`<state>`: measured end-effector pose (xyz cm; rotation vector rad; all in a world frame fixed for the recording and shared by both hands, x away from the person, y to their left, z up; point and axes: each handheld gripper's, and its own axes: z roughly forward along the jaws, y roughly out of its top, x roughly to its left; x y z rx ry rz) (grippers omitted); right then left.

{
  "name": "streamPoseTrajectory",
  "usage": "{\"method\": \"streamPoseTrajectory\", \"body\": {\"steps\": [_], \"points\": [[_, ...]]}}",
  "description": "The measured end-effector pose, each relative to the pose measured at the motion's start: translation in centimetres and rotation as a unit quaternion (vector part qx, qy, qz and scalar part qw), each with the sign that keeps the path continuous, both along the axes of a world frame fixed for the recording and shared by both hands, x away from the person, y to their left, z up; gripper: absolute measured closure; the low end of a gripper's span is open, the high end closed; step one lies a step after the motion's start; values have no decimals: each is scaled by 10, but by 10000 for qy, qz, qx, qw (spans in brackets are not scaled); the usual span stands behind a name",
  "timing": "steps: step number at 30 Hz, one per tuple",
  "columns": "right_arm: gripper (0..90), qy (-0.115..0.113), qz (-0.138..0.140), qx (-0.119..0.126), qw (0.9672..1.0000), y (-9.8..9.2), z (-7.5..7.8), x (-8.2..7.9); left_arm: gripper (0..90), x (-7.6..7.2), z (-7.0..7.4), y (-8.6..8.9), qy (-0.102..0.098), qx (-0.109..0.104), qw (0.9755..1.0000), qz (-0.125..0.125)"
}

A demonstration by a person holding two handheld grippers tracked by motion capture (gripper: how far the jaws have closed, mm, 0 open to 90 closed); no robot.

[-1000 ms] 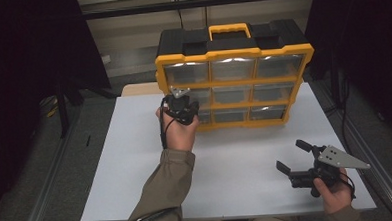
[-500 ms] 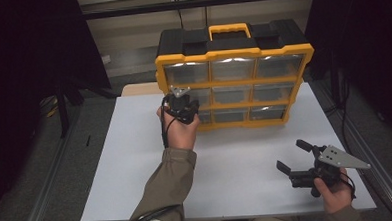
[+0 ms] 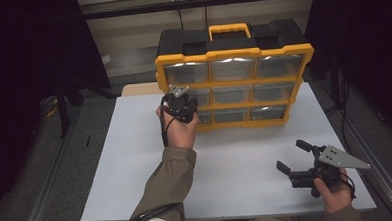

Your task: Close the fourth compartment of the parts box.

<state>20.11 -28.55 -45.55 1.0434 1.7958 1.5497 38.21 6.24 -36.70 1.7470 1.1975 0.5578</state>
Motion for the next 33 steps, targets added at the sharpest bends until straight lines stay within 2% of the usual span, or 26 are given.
{"method": "streamPoseTrajectory", "body": {"steps": [25,33], "points": [[2,10,-7,-8,10000,0,0,1,898,2,-4,1,-90,-103,9999,61],[2,14,-1,-15,10000,0,0,0,817,-3,-4,3,-52,-129,9999,-62]]}}
